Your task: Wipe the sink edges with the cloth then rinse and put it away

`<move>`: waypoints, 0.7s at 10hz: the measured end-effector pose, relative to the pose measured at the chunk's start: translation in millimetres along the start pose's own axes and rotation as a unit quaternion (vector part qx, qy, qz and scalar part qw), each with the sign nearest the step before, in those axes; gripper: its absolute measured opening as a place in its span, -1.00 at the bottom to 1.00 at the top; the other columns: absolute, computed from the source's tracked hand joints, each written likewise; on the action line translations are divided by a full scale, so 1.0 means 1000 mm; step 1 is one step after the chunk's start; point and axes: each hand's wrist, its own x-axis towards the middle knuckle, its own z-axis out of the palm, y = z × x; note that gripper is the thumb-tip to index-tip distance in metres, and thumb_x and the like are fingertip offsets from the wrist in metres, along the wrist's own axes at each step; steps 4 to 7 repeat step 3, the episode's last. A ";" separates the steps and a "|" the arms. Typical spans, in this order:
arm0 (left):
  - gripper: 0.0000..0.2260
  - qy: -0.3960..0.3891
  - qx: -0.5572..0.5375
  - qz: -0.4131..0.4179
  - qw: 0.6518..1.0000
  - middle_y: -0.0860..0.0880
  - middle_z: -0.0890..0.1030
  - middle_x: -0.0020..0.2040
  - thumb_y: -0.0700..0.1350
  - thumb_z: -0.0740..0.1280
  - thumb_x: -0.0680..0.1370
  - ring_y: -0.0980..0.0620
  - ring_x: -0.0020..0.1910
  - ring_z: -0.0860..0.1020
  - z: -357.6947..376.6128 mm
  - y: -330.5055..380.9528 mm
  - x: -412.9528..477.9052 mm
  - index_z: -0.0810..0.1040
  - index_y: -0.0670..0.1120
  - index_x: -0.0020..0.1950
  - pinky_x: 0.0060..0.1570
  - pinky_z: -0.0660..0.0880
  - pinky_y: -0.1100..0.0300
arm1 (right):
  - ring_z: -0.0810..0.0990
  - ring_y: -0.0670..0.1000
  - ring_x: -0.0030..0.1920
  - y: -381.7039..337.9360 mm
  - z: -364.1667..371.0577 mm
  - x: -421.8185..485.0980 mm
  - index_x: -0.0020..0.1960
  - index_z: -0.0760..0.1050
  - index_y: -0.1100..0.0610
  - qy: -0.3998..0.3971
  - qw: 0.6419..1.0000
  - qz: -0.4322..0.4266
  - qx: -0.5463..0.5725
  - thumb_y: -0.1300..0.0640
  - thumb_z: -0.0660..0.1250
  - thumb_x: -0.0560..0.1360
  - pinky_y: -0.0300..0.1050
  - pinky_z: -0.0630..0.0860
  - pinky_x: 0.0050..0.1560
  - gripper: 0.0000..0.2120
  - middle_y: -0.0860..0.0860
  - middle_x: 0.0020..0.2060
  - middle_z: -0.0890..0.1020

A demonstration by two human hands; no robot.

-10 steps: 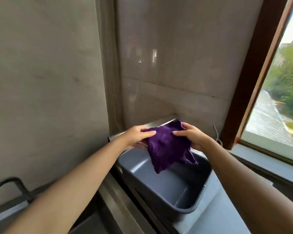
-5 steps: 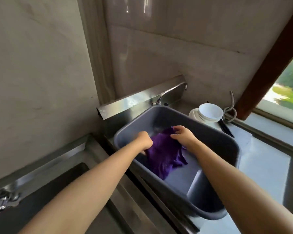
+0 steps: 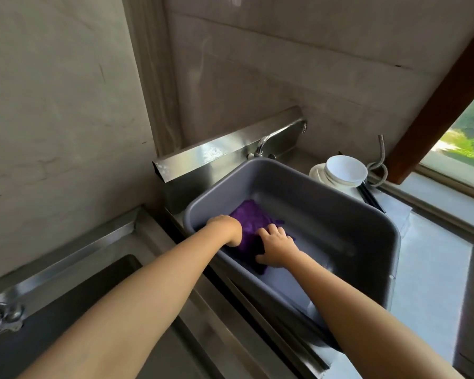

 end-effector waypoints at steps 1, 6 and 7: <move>-0.72 -0.039 0.024 0.040 0.998 -0.11 0.57 0.09 -0.05 0.20 0.53 -0.13 0.02 0.54 0.000 -0.003 0.003 0.58 -0.11 0.14 0.09 0.50 0.03 | 0.20 0.18 0.40 0.009 -0.010 -0.009 0.46 0.13 0.00 -0.053 0.999 -0.012 -0.004 -0.05 0.37 0.41 0.13 0.31 0.31 -0.29 0.09 0.40 0.22; -0.64 -0.004 0.000 0.083 0.997 -0.10 0.54 0.28 0.02 0.22 0.57 -0.13 0.22 0.51 -0.039 0.002 -0.023 0.50 -0.12 0.30 0.25 0.43 0.02 | 0.37 0.14 0.34 0.009 -0.072 -0.029 0.45 0.18 -0.04 -0.196 0.980 -0.008 0.028 -0.24 0.26 0.45 0.07 0.36 0.33 -0.35 0.05 0.41 0.33; -0.64 -0.004 0.000 0.083 0.997 -0.10 0.54 0.28 0.02 0.22 0.57 -0.13 0.22 0.51 -0.039 0.002 -0.023 0.50 -0.12 0.30 0.25 0.43 0.02 | 0.37 0.14 0.34 0.009 -0.072 -0.029 0.45 0.18 -0.04 -0.196 0.980 -0.008 0.028 -0.24 0.26 0.45 0.07 0.36 0.33 -0.35 0.05 0.41 0.33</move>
